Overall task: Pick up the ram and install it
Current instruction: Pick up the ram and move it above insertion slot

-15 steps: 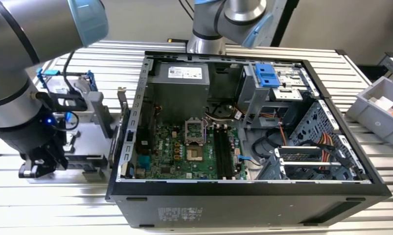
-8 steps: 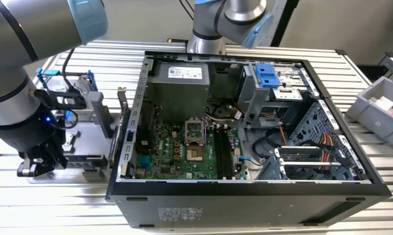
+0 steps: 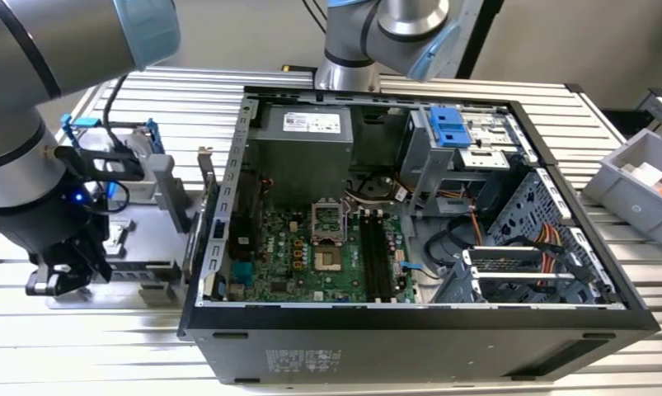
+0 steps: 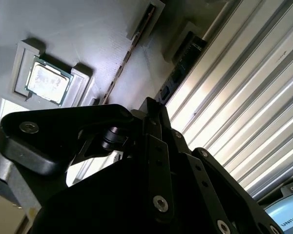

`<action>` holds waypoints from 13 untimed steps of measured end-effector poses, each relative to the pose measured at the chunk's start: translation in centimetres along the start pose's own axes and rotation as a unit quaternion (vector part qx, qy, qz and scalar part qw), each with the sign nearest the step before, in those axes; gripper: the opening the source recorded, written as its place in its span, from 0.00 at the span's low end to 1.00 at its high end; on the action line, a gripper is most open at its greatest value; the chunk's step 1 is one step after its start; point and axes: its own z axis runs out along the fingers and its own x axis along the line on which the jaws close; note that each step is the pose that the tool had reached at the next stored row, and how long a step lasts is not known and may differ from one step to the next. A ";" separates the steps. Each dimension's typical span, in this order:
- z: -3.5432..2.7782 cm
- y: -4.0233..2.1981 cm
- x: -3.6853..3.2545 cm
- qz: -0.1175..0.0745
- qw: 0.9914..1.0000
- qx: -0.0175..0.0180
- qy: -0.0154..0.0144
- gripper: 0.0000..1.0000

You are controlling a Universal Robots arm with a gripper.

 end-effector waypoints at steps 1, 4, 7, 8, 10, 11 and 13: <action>-0.06 0.00 0.00 0.000 1.000 0.000 0.000 0.00; -0.24 0.01 0.00 0.000 1.000 0.000 0.000 0.00; -0.56 0.01 -0.01 0.000 1.000 0.000 0.000 0.00; -0.62 0.01 -0.01 0.000 1.000 0.000 0.000 0.00; -0.72 0.02 -0.01 0.000 1.000 0.000 0.000 0.00; -0.75 0.02 -0.01 0.000 1.000 0.000 0.000 0.00; -0.81 0.02 -0.01 0.000 1.000 0.000 0.000 0.00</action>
